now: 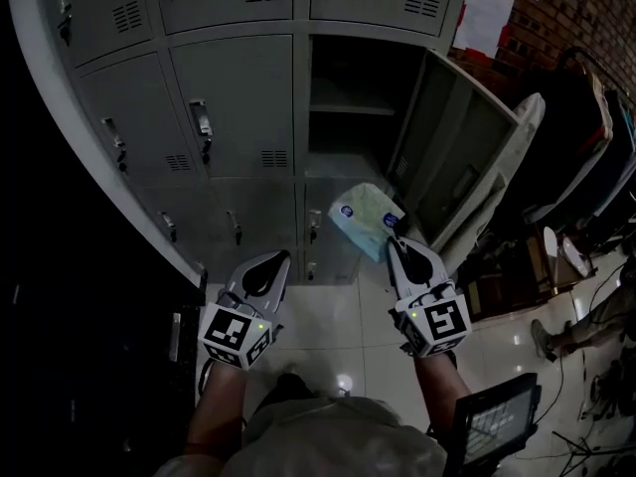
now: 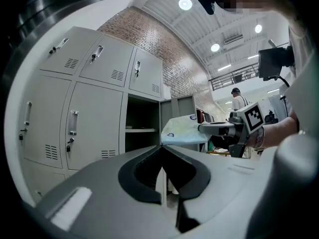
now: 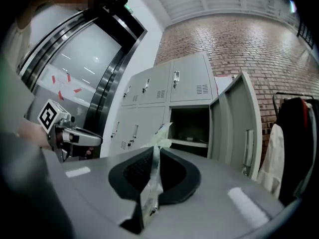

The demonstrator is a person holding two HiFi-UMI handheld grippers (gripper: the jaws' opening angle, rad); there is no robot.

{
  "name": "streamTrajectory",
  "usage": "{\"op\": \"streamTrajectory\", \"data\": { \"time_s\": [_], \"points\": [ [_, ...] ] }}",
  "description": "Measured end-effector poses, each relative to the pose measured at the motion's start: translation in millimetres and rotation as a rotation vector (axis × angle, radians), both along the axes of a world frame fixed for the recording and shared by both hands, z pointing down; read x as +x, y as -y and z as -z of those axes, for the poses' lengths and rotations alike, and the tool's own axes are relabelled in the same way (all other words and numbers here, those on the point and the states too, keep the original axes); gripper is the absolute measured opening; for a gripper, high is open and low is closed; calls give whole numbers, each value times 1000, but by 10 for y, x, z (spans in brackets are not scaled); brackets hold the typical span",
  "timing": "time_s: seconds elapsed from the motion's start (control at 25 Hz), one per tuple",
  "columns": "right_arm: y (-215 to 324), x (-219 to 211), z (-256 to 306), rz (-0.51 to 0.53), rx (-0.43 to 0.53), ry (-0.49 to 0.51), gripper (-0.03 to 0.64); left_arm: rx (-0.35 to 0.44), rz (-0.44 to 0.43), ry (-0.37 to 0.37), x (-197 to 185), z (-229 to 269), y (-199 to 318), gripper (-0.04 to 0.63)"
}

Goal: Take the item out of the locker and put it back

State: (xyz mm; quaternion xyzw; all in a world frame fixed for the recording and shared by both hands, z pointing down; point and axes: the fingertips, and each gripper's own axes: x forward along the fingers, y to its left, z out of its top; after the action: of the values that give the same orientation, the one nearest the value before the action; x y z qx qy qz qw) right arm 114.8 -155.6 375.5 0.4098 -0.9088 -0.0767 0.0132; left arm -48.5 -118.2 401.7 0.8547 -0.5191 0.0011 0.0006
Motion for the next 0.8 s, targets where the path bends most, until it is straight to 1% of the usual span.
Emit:
{"op": "streamTrajectory", "data": {
  "time_s": [0.16, 0.32, 0.4, 0.56, 0.72, 0.8],
  "points": [
    [-73, 12, 55, 11, 21, 2, 2, 9, -1, 1, 60, 62, -42, 5],
    [-133, 23, 83, 9, 21, 0, 2, -6, 1, -1, 82, 55, -40, 5],
    [-139, 26, 141, 2, 26, 4, 2, 2, -4, 2, 101, 79, -34, 5],
    [-147, -18, 172, 1, 28, 12, 2, 5, -28, 20, 105, 96, -46, 5],
    [-191, -149, 159, 23, 27, 21, 2, 18, -66, -2, 53, 155, -103, 4],
    [-183, -213, 169, 17, 34, 12, 2, 22, -77, 8, 15, 152, -111, 5]
  ]
}}
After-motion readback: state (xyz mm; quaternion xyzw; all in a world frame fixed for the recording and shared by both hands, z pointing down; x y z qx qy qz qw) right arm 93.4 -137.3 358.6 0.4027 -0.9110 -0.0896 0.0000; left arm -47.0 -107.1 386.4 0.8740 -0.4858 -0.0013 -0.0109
